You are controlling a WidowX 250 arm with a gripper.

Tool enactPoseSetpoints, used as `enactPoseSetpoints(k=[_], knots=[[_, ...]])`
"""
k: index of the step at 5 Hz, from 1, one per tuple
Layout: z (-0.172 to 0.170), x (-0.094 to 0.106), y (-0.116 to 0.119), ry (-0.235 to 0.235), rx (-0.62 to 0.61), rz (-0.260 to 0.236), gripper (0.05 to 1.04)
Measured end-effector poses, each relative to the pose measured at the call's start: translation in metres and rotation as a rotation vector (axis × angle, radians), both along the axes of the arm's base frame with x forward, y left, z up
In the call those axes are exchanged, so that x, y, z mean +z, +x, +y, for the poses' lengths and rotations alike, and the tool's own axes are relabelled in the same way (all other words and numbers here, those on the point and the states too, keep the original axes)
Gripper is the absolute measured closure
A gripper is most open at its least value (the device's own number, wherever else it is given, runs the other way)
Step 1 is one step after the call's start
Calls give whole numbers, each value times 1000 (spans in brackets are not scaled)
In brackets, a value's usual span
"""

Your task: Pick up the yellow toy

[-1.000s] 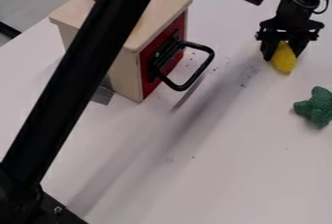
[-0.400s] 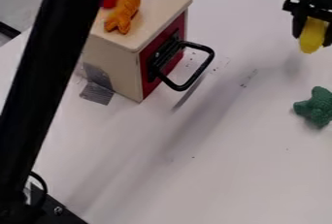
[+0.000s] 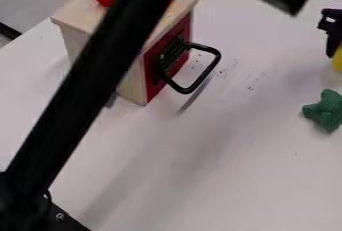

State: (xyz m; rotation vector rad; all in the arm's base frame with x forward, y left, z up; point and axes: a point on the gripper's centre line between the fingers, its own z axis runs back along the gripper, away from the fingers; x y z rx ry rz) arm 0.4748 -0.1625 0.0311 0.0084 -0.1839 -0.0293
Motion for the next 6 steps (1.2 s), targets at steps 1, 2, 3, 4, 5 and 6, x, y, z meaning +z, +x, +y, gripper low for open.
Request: enactPoseSetpoints(k=[1,2,3,4,5,6], knots=[[1,-17,3,25,17,40,445],[7,-24,-1,66,22,63,445],[13,-26,-15,81,42,69,403],[11,-27,-17,69,46,75,131],[9,-20,-15,60,52,71,81],[1,4,-12,26,39,28,85]])
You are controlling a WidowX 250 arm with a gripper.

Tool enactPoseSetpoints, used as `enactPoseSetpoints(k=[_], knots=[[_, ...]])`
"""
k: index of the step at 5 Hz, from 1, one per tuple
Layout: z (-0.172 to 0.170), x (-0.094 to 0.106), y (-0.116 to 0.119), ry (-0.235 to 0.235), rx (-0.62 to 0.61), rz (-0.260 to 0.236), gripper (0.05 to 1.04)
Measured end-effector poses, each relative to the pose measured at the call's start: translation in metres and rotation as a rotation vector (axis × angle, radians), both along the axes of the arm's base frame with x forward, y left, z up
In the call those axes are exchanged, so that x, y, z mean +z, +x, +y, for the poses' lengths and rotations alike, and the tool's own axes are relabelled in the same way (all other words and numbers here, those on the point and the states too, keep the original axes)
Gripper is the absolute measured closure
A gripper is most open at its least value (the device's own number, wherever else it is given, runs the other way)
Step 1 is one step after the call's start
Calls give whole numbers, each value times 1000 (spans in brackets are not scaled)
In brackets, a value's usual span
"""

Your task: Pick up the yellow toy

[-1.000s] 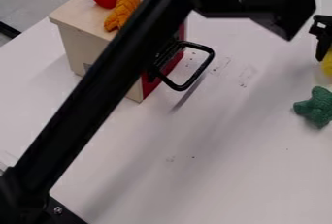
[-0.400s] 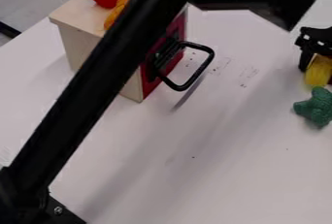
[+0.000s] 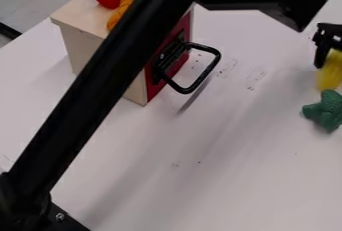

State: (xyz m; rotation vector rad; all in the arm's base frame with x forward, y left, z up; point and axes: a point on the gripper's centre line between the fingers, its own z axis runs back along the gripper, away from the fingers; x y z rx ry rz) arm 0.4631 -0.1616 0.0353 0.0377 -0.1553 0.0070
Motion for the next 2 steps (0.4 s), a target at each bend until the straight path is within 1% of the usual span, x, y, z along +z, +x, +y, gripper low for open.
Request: enactPoseSetpoints(k=[1,2], knots=[[-3,40,-1,-43,-8,-66,85],[-3,59,-12,-71,-30,-60,85]])
